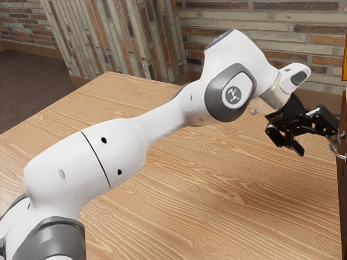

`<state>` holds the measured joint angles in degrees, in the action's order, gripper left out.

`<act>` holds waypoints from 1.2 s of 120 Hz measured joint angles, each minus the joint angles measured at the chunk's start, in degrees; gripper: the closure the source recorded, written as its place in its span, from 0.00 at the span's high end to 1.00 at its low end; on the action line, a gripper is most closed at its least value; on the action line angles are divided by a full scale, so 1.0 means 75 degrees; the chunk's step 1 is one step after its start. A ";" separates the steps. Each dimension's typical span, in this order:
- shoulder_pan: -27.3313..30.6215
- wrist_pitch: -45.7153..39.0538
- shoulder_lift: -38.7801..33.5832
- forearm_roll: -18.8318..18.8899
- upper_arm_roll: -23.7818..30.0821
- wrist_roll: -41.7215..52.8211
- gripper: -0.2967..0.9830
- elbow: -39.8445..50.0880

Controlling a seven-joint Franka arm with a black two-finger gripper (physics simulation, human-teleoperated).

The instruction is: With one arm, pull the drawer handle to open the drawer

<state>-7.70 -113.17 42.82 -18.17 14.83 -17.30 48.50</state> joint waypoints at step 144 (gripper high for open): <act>0.0030 -0.0010 -0.0631 0.0095 -0.0542 -0.0408 0.43 0.0712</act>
<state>-7.47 -113.24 38.09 -17.46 10.76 -20.36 53.84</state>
